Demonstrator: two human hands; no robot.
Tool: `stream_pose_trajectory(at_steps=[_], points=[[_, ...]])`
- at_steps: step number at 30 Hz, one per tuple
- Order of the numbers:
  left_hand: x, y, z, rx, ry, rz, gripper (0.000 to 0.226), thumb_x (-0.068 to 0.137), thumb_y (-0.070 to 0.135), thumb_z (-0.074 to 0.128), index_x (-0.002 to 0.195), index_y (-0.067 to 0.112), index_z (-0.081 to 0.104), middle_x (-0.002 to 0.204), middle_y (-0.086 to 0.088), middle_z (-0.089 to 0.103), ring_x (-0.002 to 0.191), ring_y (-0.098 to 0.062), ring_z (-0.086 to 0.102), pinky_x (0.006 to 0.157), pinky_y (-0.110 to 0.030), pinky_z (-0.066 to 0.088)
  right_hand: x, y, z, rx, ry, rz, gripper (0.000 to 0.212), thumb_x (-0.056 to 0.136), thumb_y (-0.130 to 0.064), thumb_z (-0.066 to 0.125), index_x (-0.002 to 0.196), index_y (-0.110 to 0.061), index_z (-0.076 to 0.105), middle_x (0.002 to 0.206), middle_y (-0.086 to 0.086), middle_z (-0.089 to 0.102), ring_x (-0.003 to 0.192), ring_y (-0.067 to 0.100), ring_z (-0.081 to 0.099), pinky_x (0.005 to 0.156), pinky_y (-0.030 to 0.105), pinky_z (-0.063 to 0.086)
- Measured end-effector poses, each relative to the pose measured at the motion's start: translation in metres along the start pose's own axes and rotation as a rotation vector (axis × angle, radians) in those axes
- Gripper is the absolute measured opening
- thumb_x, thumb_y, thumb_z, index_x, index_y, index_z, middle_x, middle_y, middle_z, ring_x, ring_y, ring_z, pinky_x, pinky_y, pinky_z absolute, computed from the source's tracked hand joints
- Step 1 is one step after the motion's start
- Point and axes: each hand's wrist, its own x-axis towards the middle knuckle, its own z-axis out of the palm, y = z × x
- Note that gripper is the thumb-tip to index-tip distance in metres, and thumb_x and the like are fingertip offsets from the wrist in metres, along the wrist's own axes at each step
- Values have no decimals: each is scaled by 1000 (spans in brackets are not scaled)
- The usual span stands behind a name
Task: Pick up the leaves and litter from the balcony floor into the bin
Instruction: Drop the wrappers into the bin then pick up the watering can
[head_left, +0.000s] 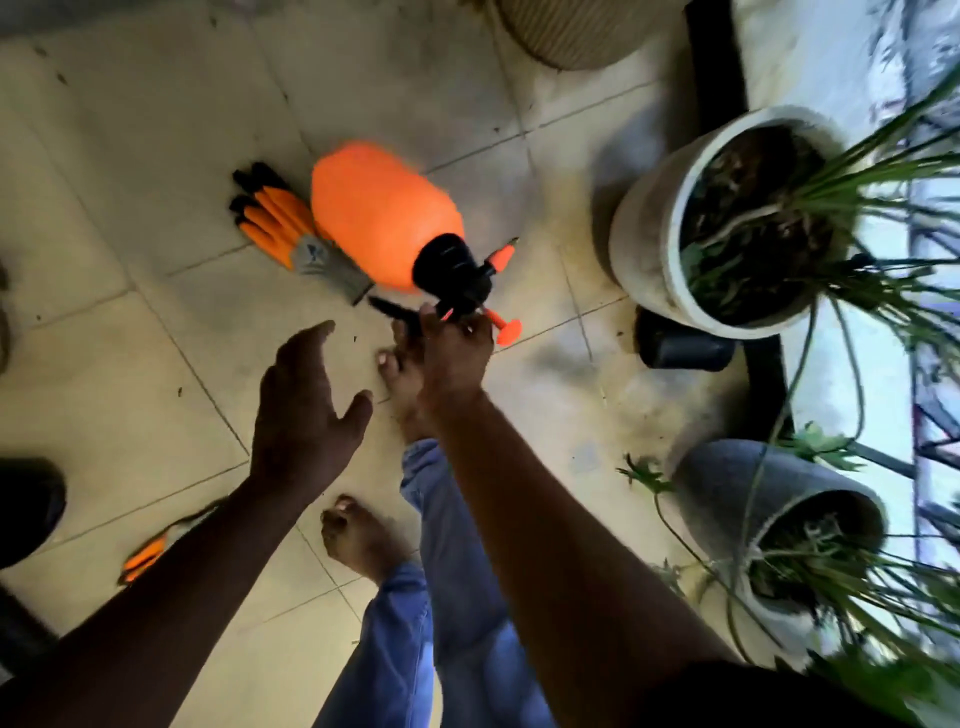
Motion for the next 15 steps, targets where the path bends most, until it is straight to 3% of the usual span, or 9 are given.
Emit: stream_pose_trajectory(at_steps=[2,4,6,9,11,12,15], points=[[-1,12,-22,159,2,125,81,77,27,79,148,17,40,146,-8,47,135,-32,45,106,-48,40,-21,16,-3,-267,65,-215,30,85,-29,68,109,-27,50,89,-1,71,70,24,69,71,45,54],[-6,21,-41,291,-23,186,67,74,35,76,136,22,53,134,-4,56,127,-32,51,94,-49,47,-41,31,-1,-596,144,-336,28,83,-53,62,106,-44,48,90,-5,71,80,22,71,80,46,59],[-13,23,-55,321,-15,226,47,74,42,62,117,22,65,111,-4,67,109,-34,60,78,-46,52,-72,28,6,-793,203,-415,33,82,-54,63,110,-37,54,97,-6,67,90,20,65,83,30,52],[-26,11,-67,295,-91,154,32,77,41,52,97,21,67,78,-4,66,82,-38,65,61,-44,51,-107,33,15,-871,137,-399,28,88,-33,70,112,-18,65,87,-15,54,88,11,53,69,15,27],[-37,2,-74,206,-100,66,23,80,39,56,93,23,66,73,-3,66,75,-38,65,57,-41,47,-127,44,18,-962,105,-519,28,87,-32,71,111,-20,67,83,-20,48,87,4,50,75,5,26],[-45,0,-75,125,-85,28,23,81,36,58,96,21,68,76,-4,69,76,-38,66,57,-37,44,-133,50,20,-1001,133,-579,30,85,-35,71,112,-23,66,87,-16,56,94,7,55,81,4,26],[-65,-6,-74,-86,13,-28,21,86,21,64,104,11,69,85,-12,73,79,-40,69,62,-28,29,-133,67,24,-1097,145,-523,46,81,-47,66,118,-28,47,97,1,72,98,29,64,82,34,45]])
